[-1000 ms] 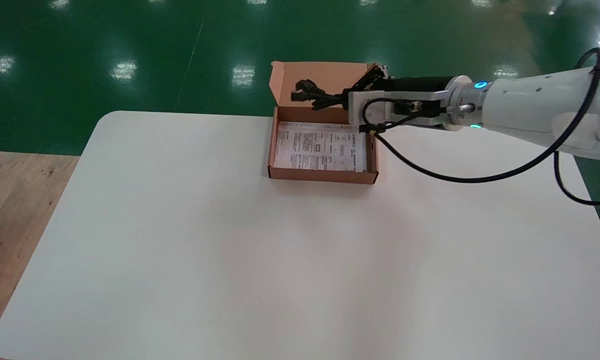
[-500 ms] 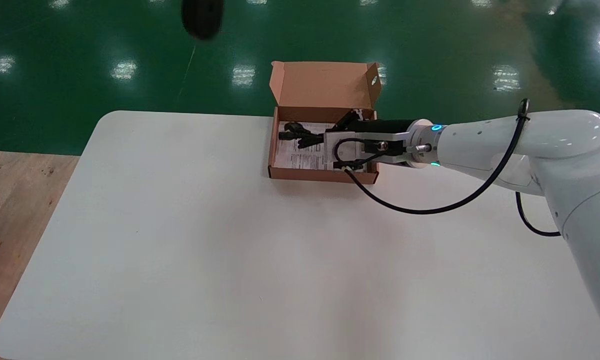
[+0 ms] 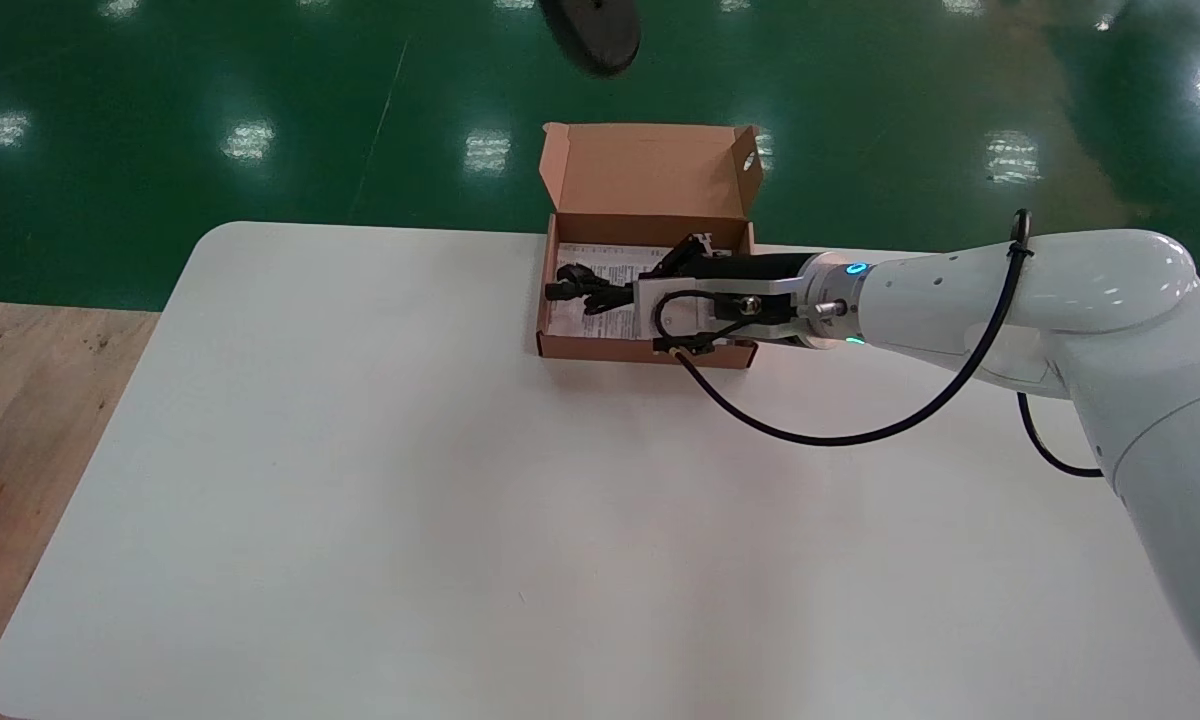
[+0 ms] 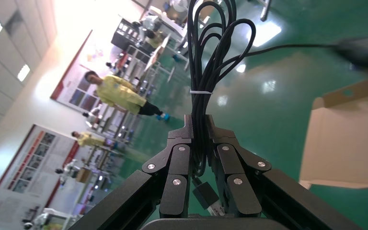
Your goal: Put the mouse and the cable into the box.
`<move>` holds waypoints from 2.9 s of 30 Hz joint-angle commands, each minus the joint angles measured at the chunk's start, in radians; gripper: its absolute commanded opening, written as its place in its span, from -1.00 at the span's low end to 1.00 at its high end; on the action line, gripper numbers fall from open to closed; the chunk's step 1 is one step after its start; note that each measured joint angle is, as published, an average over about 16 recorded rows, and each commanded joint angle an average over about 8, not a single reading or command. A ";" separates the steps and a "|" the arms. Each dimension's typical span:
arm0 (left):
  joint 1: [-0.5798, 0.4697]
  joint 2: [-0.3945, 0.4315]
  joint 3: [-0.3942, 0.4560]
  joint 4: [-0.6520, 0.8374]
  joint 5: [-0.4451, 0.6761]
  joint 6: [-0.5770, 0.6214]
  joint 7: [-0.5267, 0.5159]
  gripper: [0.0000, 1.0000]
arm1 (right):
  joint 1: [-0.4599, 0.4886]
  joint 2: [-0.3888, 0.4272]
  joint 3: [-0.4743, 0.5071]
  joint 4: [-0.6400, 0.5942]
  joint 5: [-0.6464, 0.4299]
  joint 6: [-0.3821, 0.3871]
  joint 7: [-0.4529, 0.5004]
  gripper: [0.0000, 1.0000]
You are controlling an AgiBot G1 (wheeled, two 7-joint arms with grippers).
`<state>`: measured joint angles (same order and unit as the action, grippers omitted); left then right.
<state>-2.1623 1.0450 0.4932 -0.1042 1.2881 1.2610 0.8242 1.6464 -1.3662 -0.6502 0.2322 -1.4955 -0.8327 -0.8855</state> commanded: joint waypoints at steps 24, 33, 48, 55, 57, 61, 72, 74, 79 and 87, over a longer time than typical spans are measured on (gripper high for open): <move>0.266 0.285 0.004 0.124 -0.002 -0.312 0.012 -1.00 | 0.234 0.323 0.030 -0.138 0.157 -0.073 0.067 1.00; 0.396 0.321 -0.022 0.061 -0.046 -0.412 -0.092 -1.00 | 0.295 0.459 0.022 -0.178 0.143 -0.193 0.020 1.00; 0.581 0.328 -0.036 0.032 -0.148 -0.432 -0.627 -0.54 | 0.322 0.512 0.007 -0.211 0.124 -0.314 0.022 1.00; 0.609 0.326 0.027 -0.042 -0.132 -0.463 -0.767 1.00 | 0.323 0.517 0.001 -0.219 0.115 -0.317 0.020 1.00; 0.611 0.325 0.045 -0.057 -0.131 -0.474 -0.792 1.00 | 0.321 0.515 0.000 -0.221 0.113 -0.320 0.021 1.00; 0.617 0.325 0.070 -0.078 -0.134 -0.491 -0.822 1.00 | 0.319 0.511 -0.001 -0.224 0.113 -0.328 0.023 1.00; 0.621 0.320 0.078 -0.088 -0.137 -0.494 -0.830 1.00 | 0.315 0.509 0.000 -0.223 0.114 -0.333 0.026 1.00; 0.622 0.317 0.076 -0.091 -0.138 -0.490 -0.830 1.00 | 0.308 0.511 0.003 -0.213 0.119 -0.335 0.034 1.00; 0.643 0.284 0.061 -0.141 -0.158 -0.457 -0.838 1.00 | 0.258 0.525 0.024 -0.140 0.157 -0.354 0.094 1.00; 0.705 0.185 0.023 -0.284 -0.213 -0.362 -0.862 1.00 | 0.139 0.558 0.073 0.030 0.243 -0.398 0.234 1.00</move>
<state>-1.4574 1.2303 0.5158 -0.3887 1.0746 0.8994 -0.0373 1.7856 -0.8081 -0.5768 0.2621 -1.2522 -1.2312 -0.6519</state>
